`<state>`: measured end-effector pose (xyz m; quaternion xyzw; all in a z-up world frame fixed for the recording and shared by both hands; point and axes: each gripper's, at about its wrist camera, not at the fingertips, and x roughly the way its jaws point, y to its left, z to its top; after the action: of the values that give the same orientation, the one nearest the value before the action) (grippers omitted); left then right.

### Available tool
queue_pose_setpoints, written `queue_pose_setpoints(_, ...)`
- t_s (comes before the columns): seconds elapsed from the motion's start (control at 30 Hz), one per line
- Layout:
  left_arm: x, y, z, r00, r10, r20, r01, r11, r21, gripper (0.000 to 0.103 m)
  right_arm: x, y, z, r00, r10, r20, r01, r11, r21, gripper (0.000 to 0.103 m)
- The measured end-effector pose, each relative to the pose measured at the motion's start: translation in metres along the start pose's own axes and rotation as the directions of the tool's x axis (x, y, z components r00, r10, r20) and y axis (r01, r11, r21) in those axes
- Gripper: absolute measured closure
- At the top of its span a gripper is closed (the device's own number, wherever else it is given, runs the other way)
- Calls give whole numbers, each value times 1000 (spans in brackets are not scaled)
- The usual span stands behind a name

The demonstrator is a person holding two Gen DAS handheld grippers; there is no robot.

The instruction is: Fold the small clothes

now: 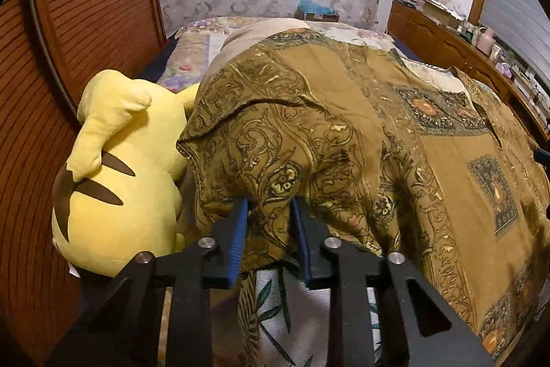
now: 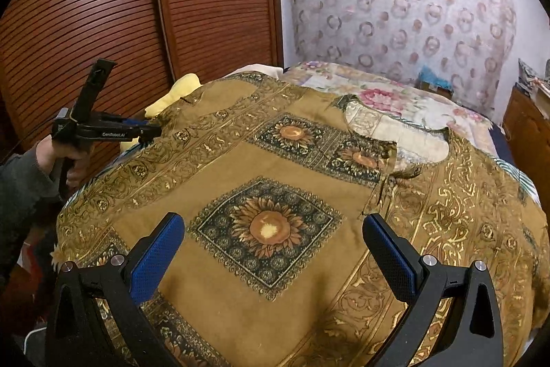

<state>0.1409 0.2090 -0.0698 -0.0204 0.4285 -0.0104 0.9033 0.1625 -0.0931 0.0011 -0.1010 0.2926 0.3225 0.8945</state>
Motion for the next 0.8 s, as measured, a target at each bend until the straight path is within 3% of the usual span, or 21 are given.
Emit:
queue_pose_setpoints(0.07, -3, 2, 1, 1000, 0, 9, 0, 1000, -2, 95, -3, 0, -3, 1000, -20, 2, 20, 1000, -13, 0)
queue_pose_setpoints(0.17, -14, 0, 7, 999, 3, 40, -3, 1000, -6, 98, -10, -4, -6, 1000, -26, 10, 26, 1000, 1, 0)
queue_pose_setpoints(0.33, -41, -25, 27, 992, 0, 124, -3, 1000, 22, 99, -20, -13, -11, 999, -39, 23, 39, 999, 30, 0)
queue_pose_setpoints(0.47, -56, -58, 47, 985, -44, 168, 30, 996, 84, 99, -28, -18, -16, 998, -51, 30, 49, 998, 46, 0)
queue_pose_setpoints(0.63, -54, -102, 58, 979, -110, 171, 82, 983, 165, 99, -38, -22, -20, 997, -62, 43, 59, 996, 63, 0)
queue_pose_setpoints(0.8, -52, -125, 47, 974, -164, 155, 133, 973, 190, 94, -44, -18, -26, 997, -73, 38, 70, 995, 70, 0)
